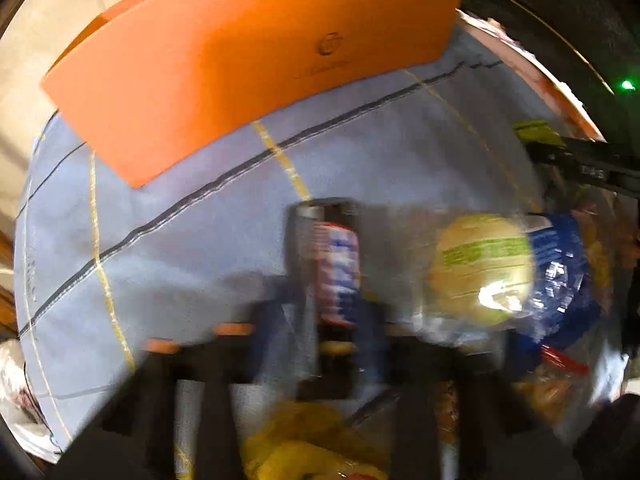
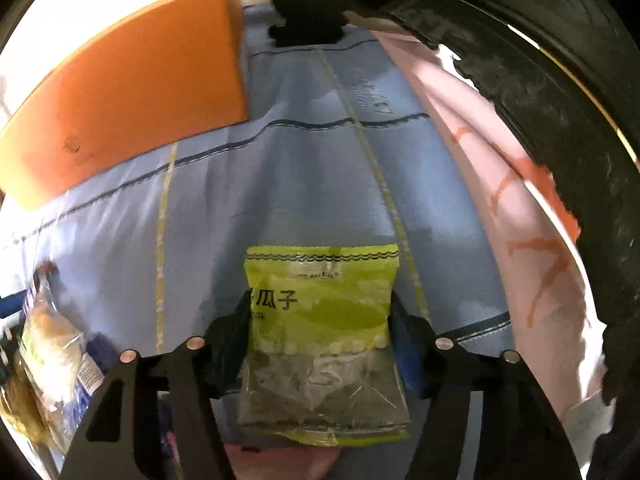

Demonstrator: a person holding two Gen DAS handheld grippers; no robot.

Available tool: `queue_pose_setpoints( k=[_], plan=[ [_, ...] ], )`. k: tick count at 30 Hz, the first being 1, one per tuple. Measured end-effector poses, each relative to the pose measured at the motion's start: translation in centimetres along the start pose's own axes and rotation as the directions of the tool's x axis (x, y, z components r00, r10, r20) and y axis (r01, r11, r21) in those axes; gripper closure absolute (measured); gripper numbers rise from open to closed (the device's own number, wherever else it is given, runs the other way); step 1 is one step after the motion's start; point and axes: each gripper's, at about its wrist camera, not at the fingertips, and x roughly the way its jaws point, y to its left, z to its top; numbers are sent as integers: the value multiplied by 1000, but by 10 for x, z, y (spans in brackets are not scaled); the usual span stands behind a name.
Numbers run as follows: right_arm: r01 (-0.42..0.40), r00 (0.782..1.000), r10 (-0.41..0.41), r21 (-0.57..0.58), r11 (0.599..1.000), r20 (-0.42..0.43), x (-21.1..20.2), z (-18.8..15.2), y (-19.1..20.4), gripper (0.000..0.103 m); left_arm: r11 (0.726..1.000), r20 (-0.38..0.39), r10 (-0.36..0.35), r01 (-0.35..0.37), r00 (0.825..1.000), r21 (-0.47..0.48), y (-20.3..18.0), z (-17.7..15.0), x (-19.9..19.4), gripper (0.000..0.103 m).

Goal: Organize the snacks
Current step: 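Grasp a dark chocolate bar with the left tool while the right tool grasps a green seed bag, then release the chocolate bar into the box with the left tool while the right tool drops the seed bag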

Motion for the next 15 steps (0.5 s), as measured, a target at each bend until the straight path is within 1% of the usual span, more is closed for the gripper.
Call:
queue_pose_setpoints(
  k=[2,3,4,5,6,7,8,9,10,11,12,13,14,15],
  plan=[
    [-42,999,41,18,999,2,-7,-1,2,40,1000,-25,-16,15,1000,-22,-2,-1,-5,86],
    [-59,998,59,30,998,17,-16,-1,2,40,999,-31,-18,17,999,-32,-2,-2,-9,86],
    [-55,998,54,33,998,27,-25,-1,3,40,998,-33,-28,26,999,-49,-2,-1,-13,86],
    [-60,998,59,37,997,35,-35,1,3,40,997,-20,-42,41,999,-71,-2,0,-23,86],
    [-69,997,68,33,997,46,-43,5,5,40,997,-7,-34,34,999,-72,-1,3,-31,86],
    [-66,996,64,19,998,69,-56,10,7,40,998,13,-9,10,1000,-63,-2,6,-39,86],
    [-57,994,56,4,998,96,-66,14,10,40,998,50,37,-35,998,-50,-4,10,-53,86],
    [-54,988,56,-17,998,145,-82,23,15,40,997,74,62,-59,995,-50,-1,12,-64,86],
    [-76,980,79,-25,997,183,-95,33,17,40,995,104,83,-77,991,-66,2,19,-75,86],
    [-120,970,122,-22,992,211,-106,45,19,40,993,129,93,-82,987,-90,6,25,-86,86],
    [-181,954,180,-16,983,241,-118,60,22,40,987,171,114,-92,979,-133,14,36,-102,86],
    [-216,942,213,-18,976,261,-126,73,25,40,981,193,137,-106,972,-161,18,43,-109,86],
    [-233,934,232,-28,972,274,-132,86,30,40,972,205,167,-127,964,-197,23,53,-115,86],
    [-230,930,236,-53,972,283,-137,104,39,40,962,208,183,-132,961,-240,31,65,-124,86]
  ],
)
